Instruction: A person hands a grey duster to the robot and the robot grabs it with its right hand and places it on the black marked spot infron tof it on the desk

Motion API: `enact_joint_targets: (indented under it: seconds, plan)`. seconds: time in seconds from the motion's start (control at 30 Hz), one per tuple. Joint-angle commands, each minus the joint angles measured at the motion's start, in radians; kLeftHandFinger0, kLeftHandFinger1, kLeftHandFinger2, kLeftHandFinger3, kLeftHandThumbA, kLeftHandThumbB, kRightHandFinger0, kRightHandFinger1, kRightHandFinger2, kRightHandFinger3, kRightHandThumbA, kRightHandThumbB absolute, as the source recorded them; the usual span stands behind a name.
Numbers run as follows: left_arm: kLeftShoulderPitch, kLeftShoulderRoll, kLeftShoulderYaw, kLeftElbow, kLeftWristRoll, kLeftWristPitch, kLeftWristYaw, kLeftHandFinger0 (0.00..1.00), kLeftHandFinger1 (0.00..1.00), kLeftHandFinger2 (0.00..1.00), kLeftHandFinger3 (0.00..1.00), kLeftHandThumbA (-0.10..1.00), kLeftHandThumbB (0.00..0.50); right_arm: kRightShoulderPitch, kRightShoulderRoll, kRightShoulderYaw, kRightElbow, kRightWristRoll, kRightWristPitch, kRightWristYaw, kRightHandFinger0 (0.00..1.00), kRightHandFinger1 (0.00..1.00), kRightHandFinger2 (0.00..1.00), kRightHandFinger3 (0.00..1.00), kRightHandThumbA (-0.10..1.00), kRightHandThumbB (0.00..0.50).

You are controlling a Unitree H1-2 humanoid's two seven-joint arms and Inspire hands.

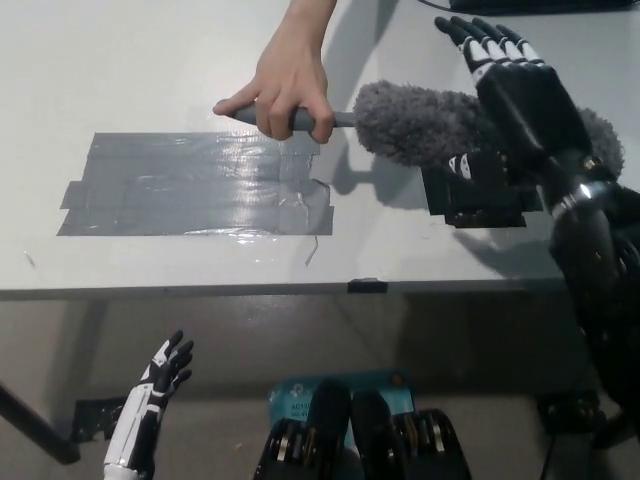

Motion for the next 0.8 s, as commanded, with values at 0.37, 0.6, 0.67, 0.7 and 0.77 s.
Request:
enact_joint_targets:
  seconds: [0.37,0.6,0.67,0.7,0.77]
  plan:
    - [-0.021,0.012,-0.004,-0.031,0.007,-0.01,-0.015,1.0,1.0,1.0,1.0,1.0,0.189,-0.132,-0.046,0.027,0.294,0.059,0.131,0.165,1.0,1.0,1.0,1.0,0.82,0.5]
    - [-0.023,0.014,-0.003,-0.023,0.008,-0.025,-0.014,1.0,1.0,1.0,1.0,1.0,0.177,-0.18,-0.019,0.027,0.481,0.054,-0.015,-0.104,0.86,0.86,1.0,1.0,0.26,0.406]
    - [-0.027,0.016,-0.003,-0.025,0.004,-0.019,-0.018,1.0,1.0,1.0,1.0,1.0,0.18,-0.182,-0.016,0.043,0.517,0.013,-0.066,-0.253,0.24,0.38,0.63,0.71,0.04,0.314]
    - [-0.028,0.015,-0.003,-0.028,0.004,-0.014,-0.017,1.0,1.0,1.0,1.0,1.0,0.187,-0.182,-0.019,0.052,0.531,-0.005,-0.1,-0.326,0.12,0.25,0.47,0.56,-0.03,0.294]
    - [-0.028,0.014,-0.002,-0.032,0.0,-0.01,-0.018,1.0,1.0,1.0,1.0,1.0,0.187,-0.176,-0.016,0.045,0.547,-0.003,-0.173,-0.455,0.0,0.13,0.38,0.43,-0.1,0.223]
